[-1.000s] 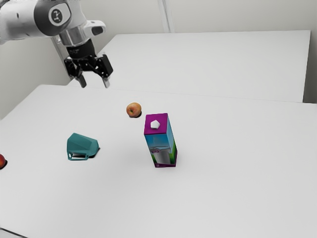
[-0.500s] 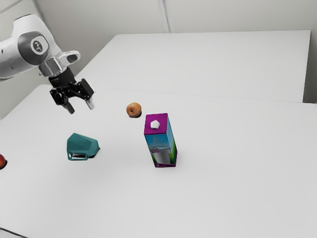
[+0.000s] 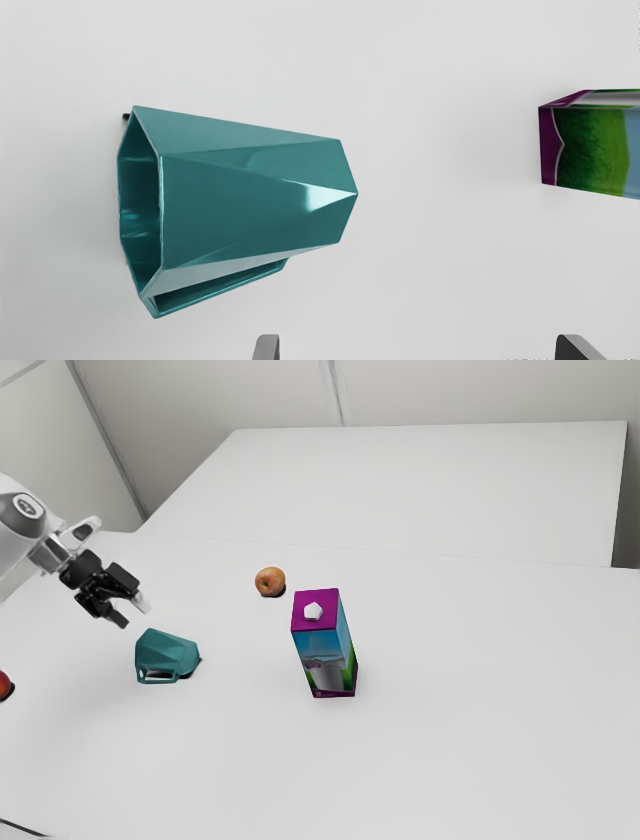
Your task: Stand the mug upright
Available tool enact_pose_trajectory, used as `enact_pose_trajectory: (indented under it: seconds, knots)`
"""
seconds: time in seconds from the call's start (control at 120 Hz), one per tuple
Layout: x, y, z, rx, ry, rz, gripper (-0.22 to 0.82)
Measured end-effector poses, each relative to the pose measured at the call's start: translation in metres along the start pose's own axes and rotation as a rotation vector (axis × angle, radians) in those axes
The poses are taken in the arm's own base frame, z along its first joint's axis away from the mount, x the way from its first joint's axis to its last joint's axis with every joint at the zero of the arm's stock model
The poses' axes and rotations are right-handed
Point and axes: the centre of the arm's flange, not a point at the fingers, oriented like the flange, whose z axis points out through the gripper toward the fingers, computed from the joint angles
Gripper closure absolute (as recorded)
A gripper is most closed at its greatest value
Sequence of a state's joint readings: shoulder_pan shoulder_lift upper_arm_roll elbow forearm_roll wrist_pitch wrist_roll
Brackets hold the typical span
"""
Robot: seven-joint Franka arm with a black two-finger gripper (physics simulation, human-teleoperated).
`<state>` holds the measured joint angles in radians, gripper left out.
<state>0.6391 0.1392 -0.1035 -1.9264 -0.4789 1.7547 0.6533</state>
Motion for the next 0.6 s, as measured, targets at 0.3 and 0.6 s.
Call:
enact_pose_trajectory:
  seconds: [0.3,0.6]
  knots:
    - [0.008,-0.074,0.016,-0.083,0.013,0.148,0.00]
    - [0.024,-0.103,0.034,-0.165,0.034,0.293,0.00]
